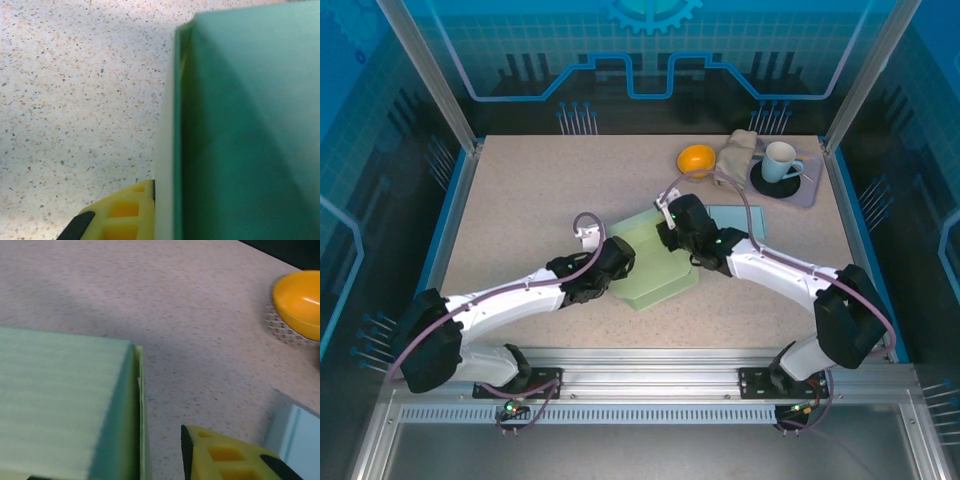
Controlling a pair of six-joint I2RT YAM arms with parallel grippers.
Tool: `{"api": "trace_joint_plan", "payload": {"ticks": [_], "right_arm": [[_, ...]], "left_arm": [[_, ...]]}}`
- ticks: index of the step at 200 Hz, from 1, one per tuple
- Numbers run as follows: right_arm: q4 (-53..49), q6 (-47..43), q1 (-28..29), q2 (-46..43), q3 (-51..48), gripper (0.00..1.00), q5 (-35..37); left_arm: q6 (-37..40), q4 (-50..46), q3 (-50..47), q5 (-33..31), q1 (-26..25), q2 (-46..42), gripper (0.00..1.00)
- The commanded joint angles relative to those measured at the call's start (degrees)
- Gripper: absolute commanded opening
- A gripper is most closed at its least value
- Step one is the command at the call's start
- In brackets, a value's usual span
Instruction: Fold the paper box
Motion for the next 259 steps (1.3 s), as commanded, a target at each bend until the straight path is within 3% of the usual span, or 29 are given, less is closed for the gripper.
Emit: {"api": "trace_joint_plan", "payload": {"ticks": [1, 27, 51, 89, 152, 201, 259], "right_arm": [[-16.0, 10.6, -3.5, 3.3, 1.0, 0.27, 23.9], [-20.1, 17.8, -3.7, 4.1, 2.2, 0.26, 25.4], [-18.5, 16.7, -3.2, 4.2, 2.4, 0.28, 25.1], [-0.4, 4.1, -3.3, -1.7, -5.6, 0.45, -2.1], [5.3, -1.5, -3.2, -1.2, -12.0, 0.51, -17.9], [7.9, 1.4, -2.5, -0.9, -12.8, 0.51, -13.9], [9.7, 4.4, -2.2, 1.7, -8.7, 0.49, -15.4]], "left_arm": [[-4.8, -9.6, 1.6, -5.5, 0.4, 0.5, 0.07], [-5.6, -11.1, 2.8, -5.8, 0.4, 1.9, 0.06], [-5.7, -11.1, 3.1, -5.4, 0.4, 2.6, 0.07], [-5.2, -10.8, 3.9, -4.7, 0.4, 3.4, 0.07], [-5.8, -10.3, 5.1, -3.0, 0.4, 5.7, 0.07], [-5.8, -9.9, 5.5, -2.0, 0.4, 5.9, 0.07], [-6.0, -9.2, 4.8, -0.7, 0.4, 6.0, 0.07]]}}
